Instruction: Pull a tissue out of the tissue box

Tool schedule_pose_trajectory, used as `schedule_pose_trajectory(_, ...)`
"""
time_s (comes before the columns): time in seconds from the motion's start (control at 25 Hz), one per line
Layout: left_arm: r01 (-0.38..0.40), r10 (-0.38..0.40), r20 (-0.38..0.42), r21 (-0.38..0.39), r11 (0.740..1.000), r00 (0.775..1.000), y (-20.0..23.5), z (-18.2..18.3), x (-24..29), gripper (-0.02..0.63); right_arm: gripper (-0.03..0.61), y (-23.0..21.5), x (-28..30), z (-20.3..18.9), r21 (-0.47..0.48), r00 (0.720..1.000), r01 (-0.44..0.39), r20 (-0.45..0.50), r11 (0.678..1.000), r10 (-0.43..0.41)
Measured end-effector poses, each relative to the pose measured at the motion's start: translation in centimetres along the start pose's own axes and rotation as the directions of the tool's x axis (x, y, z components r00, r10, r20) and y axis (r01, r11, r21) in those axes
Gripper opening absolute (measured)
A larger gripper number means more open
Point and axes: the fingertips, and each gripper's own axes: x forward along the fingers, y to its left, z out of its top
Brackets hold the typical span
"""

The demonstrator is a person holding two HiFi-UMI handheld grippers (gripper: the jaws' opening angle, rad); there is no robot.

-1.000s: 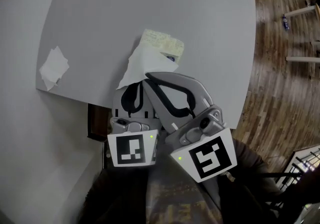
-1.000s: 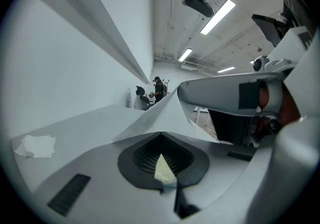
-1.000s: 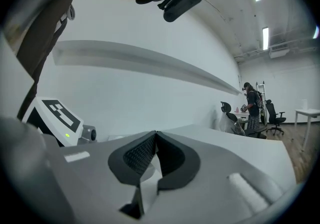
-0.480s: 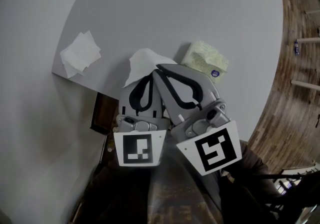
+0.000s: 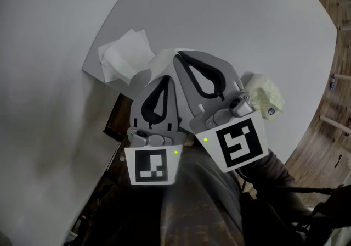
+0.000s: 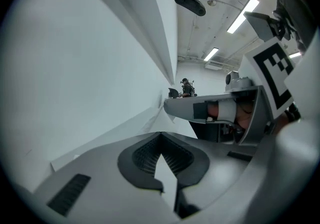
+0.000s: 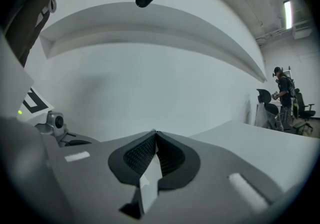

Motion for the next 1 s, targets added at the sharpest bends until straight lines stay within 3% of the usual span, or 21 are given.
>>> schedule_pose_trajectory(0.24, -0.066, 0.066, 0.006, -0.033, 0.997, 0.998, 6.2, 0.8, 0.4, -0.001, 0.003, 0.9, 6.8, 2.2, -0.02, 1.0, -0.024, 0.013, 1.0, 0.025)
schedule_pose_trajectory(0.56, -0.143, 0.144, 0.004, -0.067, 0.987, 0.99, 11.0, 1.4, -0.5, -0.001, 0.003, 2.4, 10.9, 5.7, -0.093, 0.995, -0.035, 0.088, 0.995, 0.043)
schedule_pose_trajectory(1.0, -0.17, 0.168, -0.046, -0.05, 0.984, 0.985, 12.0, -1.2, -2.0, -0.002, 0.003, 5.8, 13.0, -4.7, -0.04, 0.993, -0.095, -0.07, 0.995, 0.093)
